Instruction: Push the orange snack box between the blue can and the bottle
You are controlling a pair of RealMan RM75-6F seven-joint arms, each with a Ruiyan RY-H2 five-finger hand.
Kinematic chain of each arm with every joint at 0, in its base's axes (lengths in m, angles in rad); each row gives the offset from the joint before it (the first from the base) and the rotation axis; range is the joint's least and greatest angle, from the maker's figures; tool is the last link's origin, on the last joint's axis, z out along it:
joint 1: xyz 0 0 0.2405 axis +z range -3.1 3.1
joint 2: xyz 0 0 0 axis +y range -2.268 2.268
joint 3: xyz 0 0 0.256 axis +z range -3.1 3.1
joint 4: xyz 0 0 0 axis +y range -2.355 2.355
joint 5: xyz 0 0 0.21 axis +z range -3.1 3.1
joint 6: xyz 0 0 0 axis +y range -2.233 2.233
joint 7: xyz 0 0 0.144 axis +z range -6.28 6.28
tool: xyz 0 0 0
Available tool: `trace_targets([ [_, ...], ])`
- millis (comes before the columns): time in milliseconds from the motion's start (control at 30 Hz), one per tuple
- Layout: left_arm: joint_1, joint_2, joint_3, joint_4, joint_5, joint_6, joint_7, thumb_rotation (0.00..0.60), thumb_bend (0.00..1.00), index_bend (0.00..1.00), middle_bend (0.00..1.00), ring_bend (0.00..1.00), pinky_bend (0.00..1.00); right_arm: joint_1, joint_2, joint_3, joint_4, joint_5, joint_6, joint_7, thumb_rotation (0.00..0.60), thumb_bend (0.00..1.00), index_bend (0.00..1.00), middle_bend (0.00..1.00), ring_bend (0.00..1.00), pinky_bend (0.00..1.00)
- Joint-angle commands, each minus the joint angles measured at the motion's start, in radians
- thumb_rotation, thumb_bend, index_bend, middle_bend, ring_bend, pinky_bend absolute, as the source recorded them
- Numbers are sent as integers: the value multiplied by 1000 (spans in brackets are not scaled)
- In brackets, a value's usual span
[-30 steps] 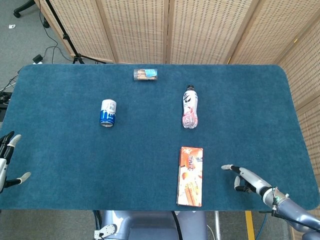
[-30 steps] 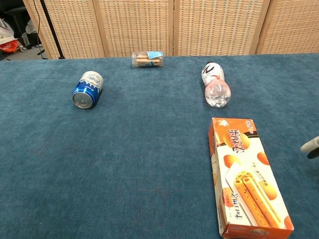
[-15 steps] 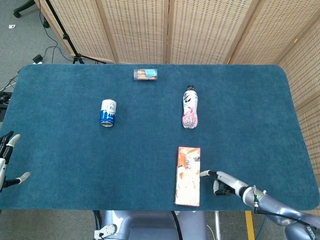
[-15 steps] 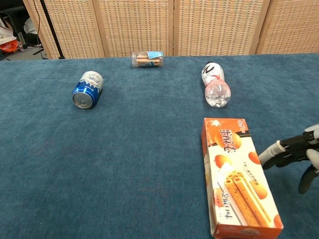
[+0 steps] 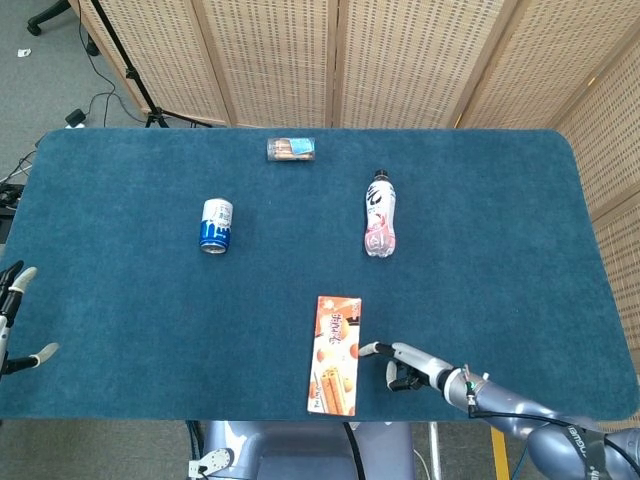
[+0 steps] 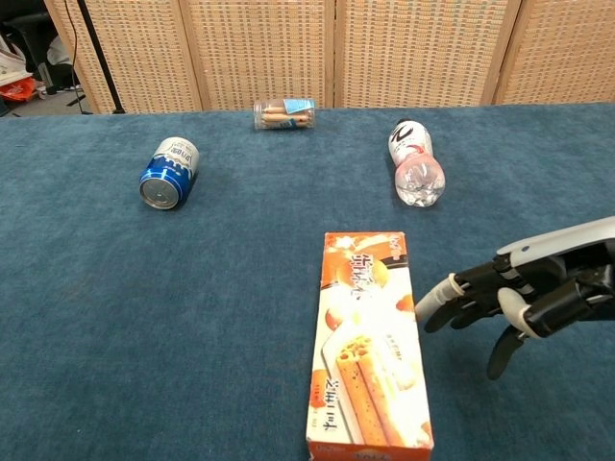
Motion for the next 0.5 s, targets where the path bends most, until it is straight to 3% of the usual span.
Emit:
trace_targets([
  [33,0,1,0,0,-1,-1,-3,600,0,0,0,0,0,60,-37,-21,-34,98,48,-48,600,1000,140,128,35,265],
  [500,-1,7,-2,1,-7,-6,-20,600,0,0,0,0,0,144,-133,-56,-44,263,188,-176,600,1000,168,160,35,265],
])
